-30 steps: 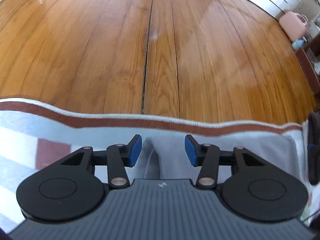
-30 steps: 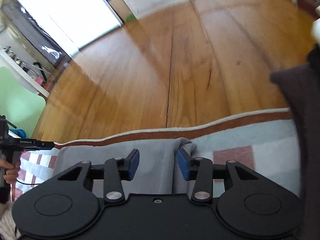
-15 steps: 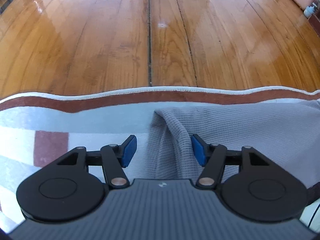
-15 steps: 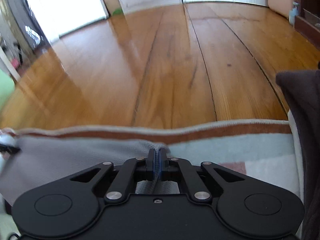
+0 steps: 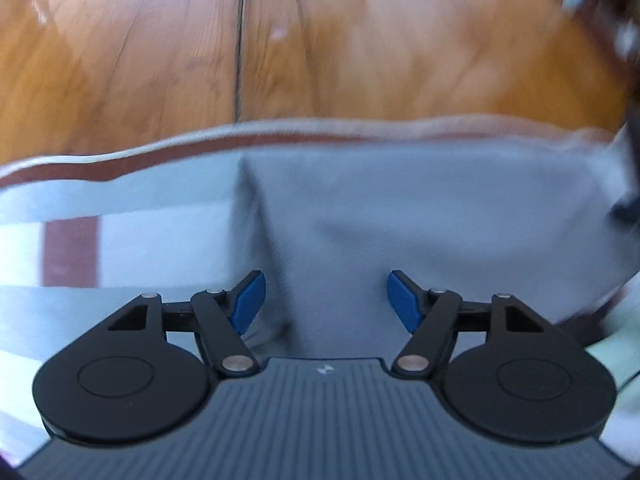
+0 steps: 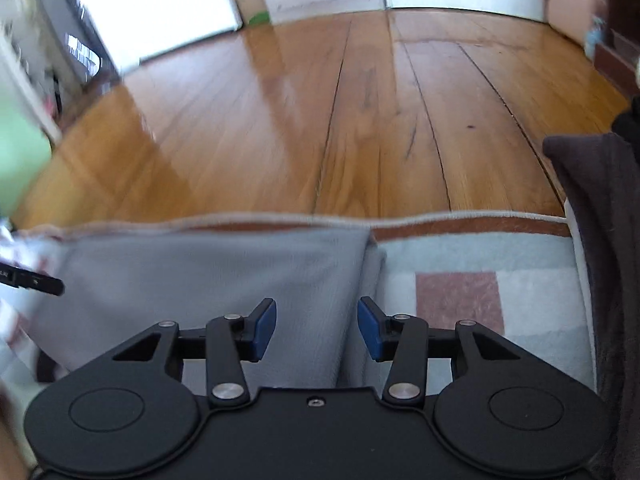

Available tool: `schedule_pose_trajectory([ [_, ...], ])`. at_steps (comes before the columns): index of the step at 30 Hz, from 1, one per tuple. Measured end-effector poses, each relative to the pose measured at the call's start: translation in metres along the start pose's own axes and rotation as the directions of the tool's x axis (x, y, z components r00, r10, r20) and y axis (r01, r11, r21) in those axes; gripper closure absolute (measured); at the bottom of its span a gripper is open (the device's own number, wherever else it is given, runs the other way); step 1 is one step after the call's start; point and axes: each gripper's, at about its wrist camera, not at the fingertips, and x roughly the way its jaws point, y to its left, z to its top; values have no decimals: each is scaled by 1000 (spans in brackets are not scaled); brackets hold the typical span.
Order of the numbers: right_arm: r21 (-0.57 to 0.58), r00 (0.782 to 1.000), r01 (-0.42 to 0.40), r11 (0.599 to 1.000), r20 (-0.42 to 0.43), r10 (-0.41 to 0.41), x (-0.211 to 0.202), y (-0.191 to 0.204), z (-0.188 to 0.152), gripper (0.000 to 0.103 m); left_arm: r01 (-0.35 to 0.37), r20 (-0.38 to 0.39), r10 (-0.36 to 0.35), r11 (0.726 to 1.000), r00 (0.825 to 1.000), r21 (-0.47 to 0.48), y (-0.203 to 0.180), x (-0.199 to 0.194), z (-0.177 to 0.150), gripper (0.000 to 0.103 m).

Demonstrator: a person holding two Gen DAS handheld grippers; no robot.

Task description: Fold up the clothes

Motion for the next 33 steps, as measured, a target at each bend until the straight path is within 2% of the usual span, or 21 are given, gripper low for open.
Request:
schedule_pose_trajectory([
  [1,-25,999,38,999,-13,-38,4,-1,-4,53,-28,-18,28,1000,999,7,2,3,-2,26],
  [3,-113,993,113,987,-22,-116,11,-2,-15,50,-83,-32,83,997,996,0,11,5,-8,16],
  [4,-124,992,125,984,-17,-128,9,-4,-17,50,-109,-31,108,994,994,-11,16,4,-10,12],
  [6,-145,989,148,978,-7,-151,4,-8,-20,50,-132,-28,131,991,991,-18,19,0,-13,12],
  [8,-98,990,136,986,-13,-138,0,-21,-17,50,-153,-16,153,988,988,-23,18,-5,-14,12],
  [10,-76,980,196,978,-21,-198,-4,-30,-18,50,-207,18,208,978,978,-5,13,-11,-11,15],
  [11,-58,972,229,972,-34,-231,-8,-33,-18,49,-201,59,201,980,978,-4,10,-19,-10,16],
  [12,31,989,142,989,-46,-141,-14,-45,-20,48,-183,107,182,983,977,-2,7,-28,-9,20],
  [13,120,998,55,991,-49,-49,-19,-56,-23,47,-88,184,85,996,979,9,2,-43,-6,30],
  [14,208,998,-33,978,-44,43,-24,-68,-26,46,29,236,-36,999,971,36,-8,-55,-3,31],
  [15,292,991,-117,949,-31,132,-29,-79,-29,43,143,284,-157,987,946,69,-17,-68,-1,30],
  [16,328,987,-144,934,-26,161,-27,-82,-31,42,242,317,-262,965,911,103,-27,-78,2,30],
  [17,363,982,-170,916,-19,190,-25,-85,-33,42,266,288,-287,958,914,111,-43,-76,8,30],
  [19,432,969,-220,874,-2,245,-21,-91,-38,32,314,225,-335,941,915,123,-74,-71,19,30],
  [20,464,963,-244,852,8,271,-19,-94,-40,31,336,175,-352,935,920,112,-88,-61,23,31],
  [21,459,965,-235,857,3,264,-17,-94,-39,30,352,117,-361,931,925,91,-100,-46,23,32],
  [23,467,960,-247,849,-1,280,-12,-94,-40,25,317,28,-320,945,947,78,-113,-17,21,35],
  [25,482,949,-278,831,4,315,-6,-95,-44,22,282,-57,-278,957,959,72,-125,10,19,39],
  [28,501,940,-297,813,1,342,4,-97,-51,22,268,-59,-262,955,963,130,-131,15,22,39],
  [33,511,934,-318,799,24,357,15,-101,-56,22,251,-65,-244,957,968,145,-127,23,27,37],
])
